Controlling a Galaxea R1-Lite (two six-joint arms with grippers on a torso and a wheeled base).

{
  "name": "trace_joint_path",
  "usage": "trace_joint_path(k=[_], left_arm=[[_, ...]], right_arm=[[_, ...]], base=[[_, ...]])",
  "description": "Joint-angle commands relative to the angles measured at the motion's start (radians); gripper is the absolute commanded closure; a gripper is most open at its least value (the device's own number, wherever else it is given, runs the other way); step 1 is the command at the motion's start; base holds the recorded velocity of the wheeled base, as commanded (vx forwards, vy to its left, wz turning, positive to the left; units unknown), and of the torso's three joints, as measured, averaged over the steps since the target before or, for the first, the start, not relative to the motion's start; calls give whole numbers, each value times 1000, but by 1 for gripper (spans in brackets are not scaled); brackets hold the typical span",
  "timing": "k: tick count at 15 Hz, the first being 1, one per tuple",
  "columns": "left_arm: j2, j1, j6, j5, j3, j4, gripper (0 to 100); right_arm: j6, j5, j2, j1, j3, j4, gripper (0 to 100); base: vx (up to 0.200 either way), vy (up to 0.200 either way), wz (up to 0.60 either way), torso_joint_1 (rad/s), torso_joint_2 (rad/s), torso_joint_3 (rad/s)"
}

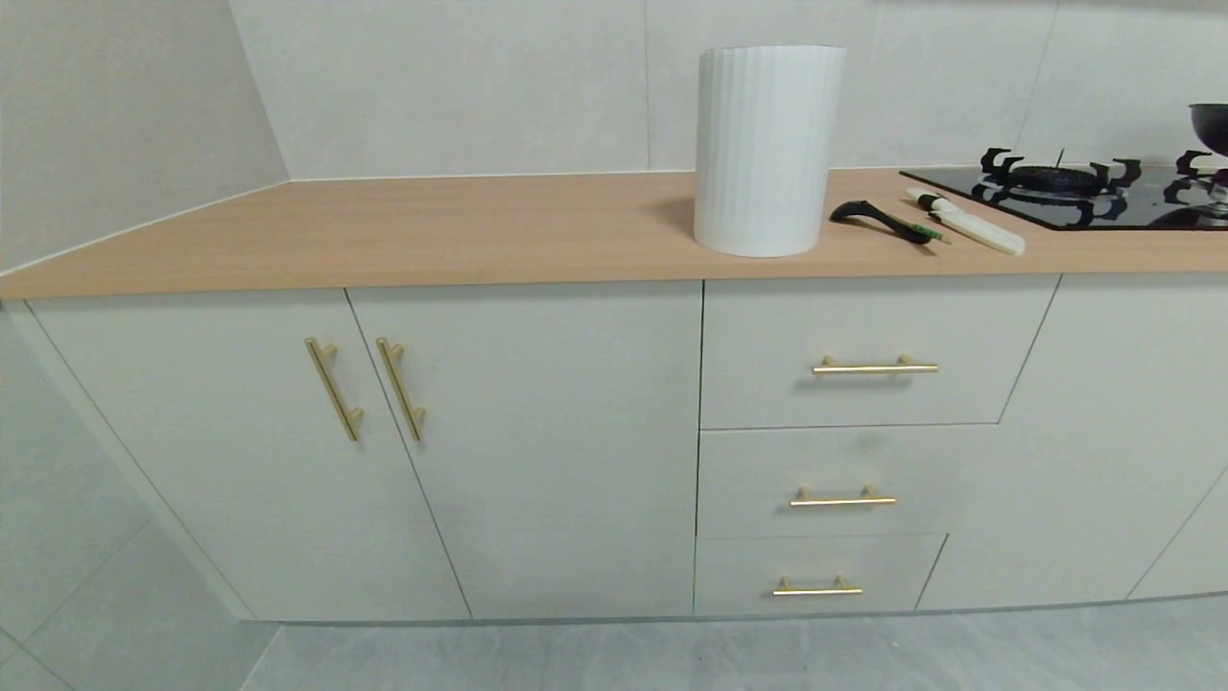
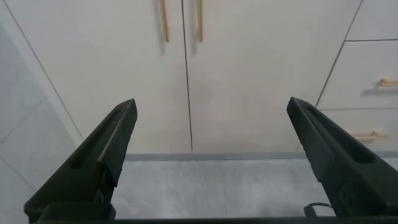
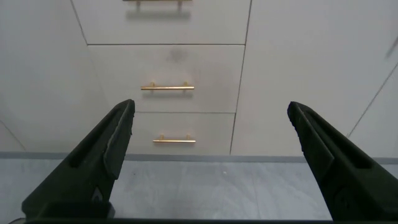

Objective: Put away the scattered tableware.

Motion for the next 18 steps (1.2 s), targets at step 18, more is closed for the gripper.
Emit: trace_joint_path(k=[18], left_arm=[[2, 0, 1, 0, 0, -1, 0]], right_arm=[[0, 225, 544, 51, -242, -2, 0]], base=[[0, 0, 0, 0, 0, 0]])
